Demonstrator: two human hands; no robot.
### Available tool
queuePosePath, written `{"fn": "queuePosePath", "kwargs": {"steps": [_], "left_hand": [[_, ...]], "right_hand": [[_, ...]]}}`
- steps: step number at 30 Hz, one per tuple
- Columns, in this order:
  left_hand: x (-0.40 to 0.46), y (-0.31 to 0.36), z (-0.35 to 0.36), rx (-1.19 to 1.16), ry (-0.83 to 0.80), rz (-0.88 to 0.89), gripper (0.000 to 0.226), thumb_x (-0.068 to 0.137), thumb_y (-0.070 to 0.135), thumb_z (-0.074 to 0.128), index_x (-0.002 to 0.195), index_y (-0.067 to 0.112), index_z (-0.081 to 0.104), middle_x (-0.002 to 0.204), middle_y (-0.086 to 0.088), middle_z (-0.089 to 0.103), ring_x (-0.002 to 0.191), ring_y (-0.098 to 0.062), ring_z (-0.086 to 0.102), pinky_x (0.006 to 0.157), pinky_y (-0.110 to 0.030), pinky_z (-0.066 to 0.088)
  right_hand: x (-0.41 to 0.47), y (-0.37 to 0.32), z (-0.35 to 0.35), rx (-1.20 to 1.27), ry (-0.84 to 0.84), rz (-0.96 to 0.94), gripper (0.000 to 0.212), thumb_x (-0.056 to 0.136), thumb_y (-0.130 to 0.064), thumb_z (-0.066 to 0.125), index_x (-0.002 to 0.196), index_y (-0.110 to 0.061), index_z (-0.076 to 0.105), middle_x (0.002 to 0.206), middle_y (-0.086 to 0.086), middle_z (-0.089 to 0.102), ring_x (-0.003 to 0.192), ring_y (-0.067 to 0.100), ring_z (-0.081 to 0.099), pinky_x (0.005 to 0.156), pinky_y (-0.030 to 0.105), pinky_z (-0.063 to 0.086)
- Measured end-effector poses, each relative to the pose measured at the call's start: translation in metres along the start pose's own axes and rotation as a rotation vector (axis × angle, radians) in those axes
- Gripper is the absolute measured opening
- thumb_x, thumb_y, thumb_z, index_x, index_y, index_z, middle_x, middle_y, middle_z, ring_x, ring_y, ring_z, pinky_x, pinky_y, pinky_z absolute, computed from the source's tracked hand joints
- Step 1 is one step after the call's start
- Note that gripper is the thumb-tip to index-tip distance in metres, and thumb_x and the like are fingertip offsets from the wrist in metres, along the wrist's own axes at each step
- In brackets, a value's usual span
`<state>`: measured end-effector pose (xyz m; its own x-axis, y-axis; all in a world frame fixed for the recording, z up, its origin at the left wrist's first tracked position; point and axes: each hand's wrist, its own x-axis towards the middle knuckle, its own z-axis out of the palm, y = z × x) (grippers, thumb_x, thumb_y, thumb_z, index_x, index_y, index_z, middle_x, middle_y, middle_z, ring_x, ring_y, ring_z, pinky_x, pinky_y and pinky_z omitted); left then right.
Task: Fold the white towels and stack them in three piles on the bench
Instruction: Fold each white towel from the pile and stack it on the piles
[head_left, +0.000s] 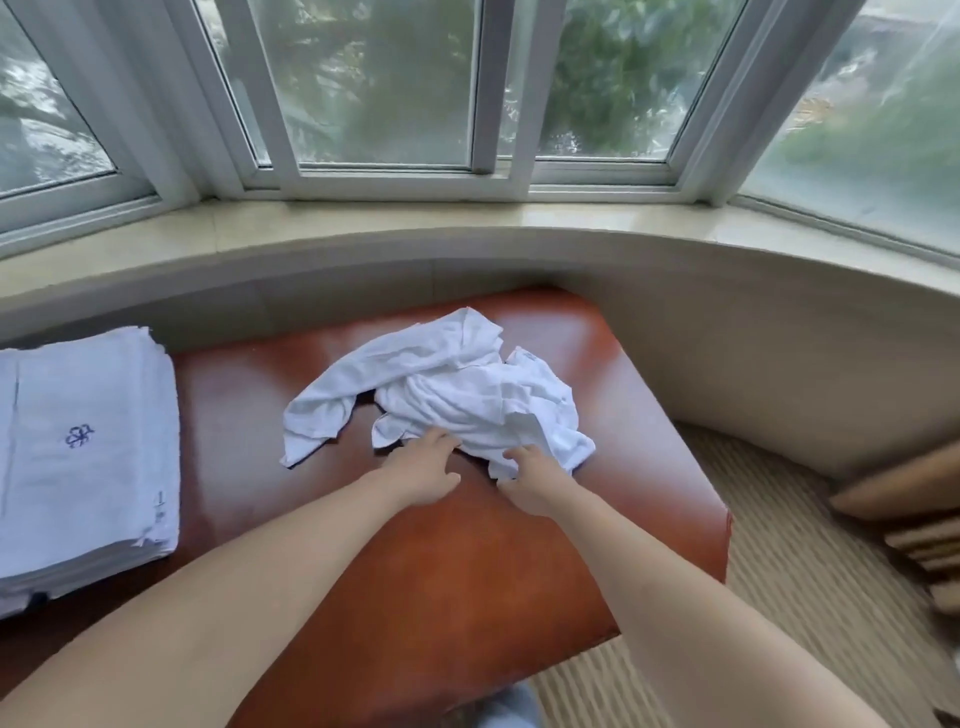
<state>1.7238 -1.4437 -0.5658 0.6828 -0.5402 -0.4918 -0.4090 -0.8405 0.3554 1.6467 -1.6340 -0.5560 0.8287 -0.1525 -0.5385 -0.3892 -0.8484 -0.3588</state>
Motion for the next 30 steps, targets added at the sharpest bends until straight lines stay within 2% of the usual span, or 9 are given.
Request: {"fn": "queuePosePath", "kwargs": {"steps": [3,9,12,14,16,19,22,26,30], "left_hand": [[0.026,0.008,0.005,-0.067,0.000,-0.097,0.066,0.096,0.039,0.055,0.157,0.025,0.033,0.167,0.002,0.018,0.146,-0.027,0.035,0.112,-0.044,0.041],[0.075,0.034,0.020,-0.238,-0.037,-0.244,0.064,0.098,0.036,0.056,0.156,0.022,0.035,0.165,-0.003,0.025,0.143,-0.026,0.039,0.109,-0.036,0.040],[0.091,0.045,0.026,-0.403,0.004,-0.289,0.029,0.097,0.028,0.055,0.126,0.021,0.057,0.127,-0.007,0.058,0.106,-0.020,0.057,0.082,-0.032,0.046],[0.099,0.050,0.027,-0.500,0.021,-0.325,0.013,0.100,0.029,0.050,0.104,0.018,0.057,0.099,-0.007,0.057,0.086,-0.019,0.052,0.073,-0.034,0.043],[0.103,0.052,0.025,-0.632,0.014,-0.406,0.030,0.103,0.036,0.045,0.111,0.013,0.062,0.101,-0.006,0.062,0.088,-0.019,0.054,0.076,-0.033,0.042],[0.104,0.049,0.019,-0.900,0.040,-0.646,0.055,0.104,0.056,0.037,0.139,0.018,0.057,0.134,-0.003,0.061,0.118,-0.021,0.058,0.098,-0.035,0.044],[0.099,0.041,0.011,-1.303,0.103,-0.800,0.062,0.099,0.066,0.044,0.132,0.016,0.060,0.119,0.002,0.068,0.112,-0.019,0.063,0.102,-0.037,0.048],[0.071,0.020,0.008,-1.484,0.259,-0.865,0.034,0.094,0.035,0.070,0.118,0.011,0.071,0.101,-0.001,0.074,0.089,-0.017,0.067,0.081,-0.029,0.055],[0.021,-0.013,0.013,-1.398,0.372,-0.911,0.022,0.092,0.008,0.060,0.113,0.009,0.066,0.095,-0.011,0.067,0.077,-0.023,0.063,0.075,-0.034,0.055]], "right_hand": [[0.043,0.025,-0.016,-0.061,-0.063,-0.065,0.053,0.101,-0.037,0.054,0.150,-0.018,0.046,0.163,0.001,0.028,0.142,0.027,0.040,0.113,0.036,0.037],[0.109,0.061,-0.037,-0.155,-0.127,-0.090,0.053,0.101,-0.022,0.050,0.153,-0.026,0.044,0.169,0.007,0.006,0.149,0.027,0.030,0.111,0.038,0.041],[0.130,0.061,-0.037,-0.188,-0.238,-0.123,0.060,0.101,-0.021,0.047,0.158,-0.026,0.033,0.162,0.012,0.022,0.137,0.031,0.045,0.106,0.042,0.047],[0.139,0.057,-0.034,-0.171,-0.227,-0.144,0.058,0.099,-0.019,0.046,0.155,-0.024,0.038,0.144,0.010,0.043,0.124,0.031,0.053,0.101,0.042,0.049],[0.144,0.052,-0.033,-0.128,-0.211,-0.162,0.051,0.097,-0.019,0.046,0.148,-0.019,0.050,0.136,0.006,0.055,0.121,0.028,0.056,0.100,0.038,0.049],[0.144,0.034,-0.034,-0.032,-0.261,-0.235,0.043,0.098,-0.021,0.048,0.137,-0.021,0.065,0.134,0.001,0.064,0.121,0.022,0.060,0.097,0.030,0.049],[0.134,0.003,-0.031,0.071,-0.332,-0.346,0.031,0.093,-0.020,0.053,0.107,-0.019,0.080,0.102,0.004,0.076,0.097,0.021,0.067,0.085,0.034,0.054],[0.111,-0.040,-0.014,0.208,-0.442,-0.423,0.017,0.088,-0.015,0.062,0.087,-0.005,0.076,0.079,0.006,0.070,0.077,0.019,0.065,0.069,0.028,0.048],[0.081,-0.068,0.004,0.430,-0.587,-0.377,0.015,0.089,-0.020,0.073,0.099,-0.012,0.082,0.081,-0.009,0.070,0.066,-0.004,0.059,0.065,0.010,0.042]]}}
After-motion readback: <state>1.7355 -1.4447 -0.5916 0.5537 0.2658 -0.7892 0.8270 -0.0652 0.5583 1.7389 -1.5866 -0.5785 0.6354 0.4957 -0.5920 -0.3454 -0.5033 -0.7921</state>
